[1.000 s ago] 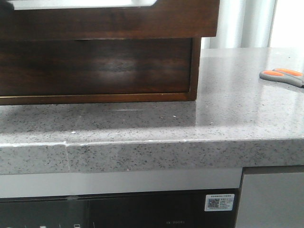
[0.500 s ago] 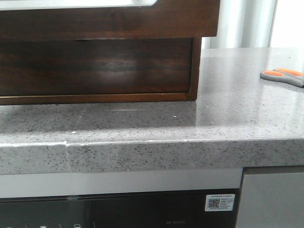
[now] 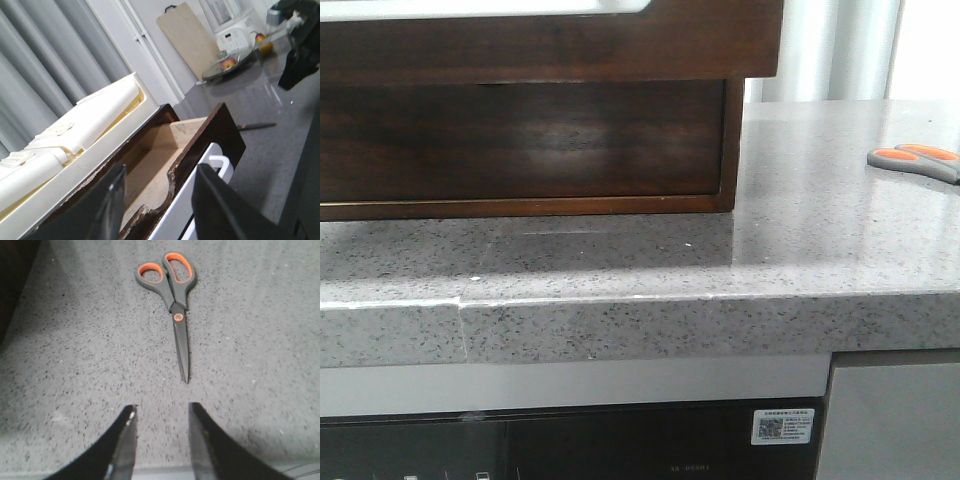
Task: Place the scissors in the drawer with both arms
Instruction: 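Lower the right gripper over the grey-and-orange scissors, then close the right gripper on the scissors blades and lift them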
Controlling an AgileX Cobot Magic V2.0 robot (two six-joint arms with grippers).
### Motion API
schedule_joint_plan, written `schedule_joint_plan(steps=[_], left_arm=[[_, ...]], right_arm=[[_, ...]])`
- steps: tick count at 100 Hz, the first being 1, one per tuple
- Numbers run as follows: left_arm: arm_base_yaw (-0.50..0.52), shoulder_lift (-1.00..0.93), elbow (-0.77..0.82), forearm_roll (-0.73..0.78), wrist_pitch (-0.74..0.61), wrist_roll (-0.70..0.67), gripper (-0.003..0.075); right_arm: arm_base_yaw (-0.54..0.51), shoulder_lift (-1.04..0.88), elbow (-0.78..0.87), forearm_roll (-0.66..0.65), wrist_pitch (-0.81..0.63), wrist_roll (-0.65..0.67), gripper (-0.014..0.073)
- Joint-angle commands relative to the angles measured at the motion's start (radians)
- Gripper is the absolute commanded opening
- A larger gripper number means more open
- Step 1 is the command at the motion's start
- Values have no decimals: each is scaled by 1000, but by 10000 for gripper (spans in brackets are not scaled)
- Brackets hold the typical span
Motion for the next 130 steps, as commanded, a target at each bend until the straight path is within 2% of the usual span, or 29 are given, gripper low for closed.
schedule_joint_plan(steps=[1, 11, 21, 44, 62, 85, 102, 114, 130], left_arm=[[-9, -6, -28, -83, -84, -8, 158], [-9, -6, -28, -175, -84, -17, 84], [-9, 0, -28, -216, -84, -67, 45], [31, -1, -28, -212, -99, -161, 43], [141, -1, -28, -203, -1, -178, 43], [326, -1, -28, -203, 93, -280, 43], [443, -1, -28, -203, 180, -297, 43], [484, -1, -28, -208, 183, -297, 43], [488, -1, -28, -212, 189, -297, 43]], right_arm=[[-4, 95, -96, -2, -33, -16, 244], [-4, 215, -213, -2, 34, -31, 245], [-4, 332, -339, -2, 124, -51, 245], [-4, 576, -643, -2, 334, -76, 245], [-4, 711, -812, -2, 455, -78, 245], [-4, 818, -898, -2, 487, -87, 245], [-4, 891, -956, -2, 539, -87, 245], [-4, 933, -984, -12, 554, -87, 245], [-4, 985, -1028, -29, 573, -87, 245]])
